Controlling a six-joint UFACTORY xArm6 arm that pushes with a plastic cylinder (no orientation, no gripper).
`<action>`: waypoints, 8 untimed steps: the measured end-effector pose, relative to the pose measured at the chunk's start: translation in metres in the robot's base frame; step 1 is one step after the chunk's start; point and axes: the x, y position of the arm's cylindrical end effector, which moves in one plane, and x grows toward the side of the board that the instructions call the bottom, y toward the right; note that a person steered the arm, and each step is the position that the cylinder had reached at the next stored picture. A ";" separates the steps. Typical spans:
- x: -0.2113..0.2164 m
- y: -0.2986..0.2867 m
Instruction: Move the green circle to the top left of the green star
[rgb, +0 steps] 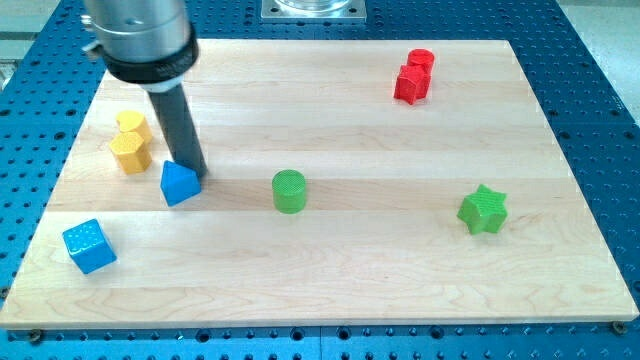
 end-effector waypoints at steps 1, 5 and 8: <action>0.064 -0.024; 0.063 0.013; 0.023 0.103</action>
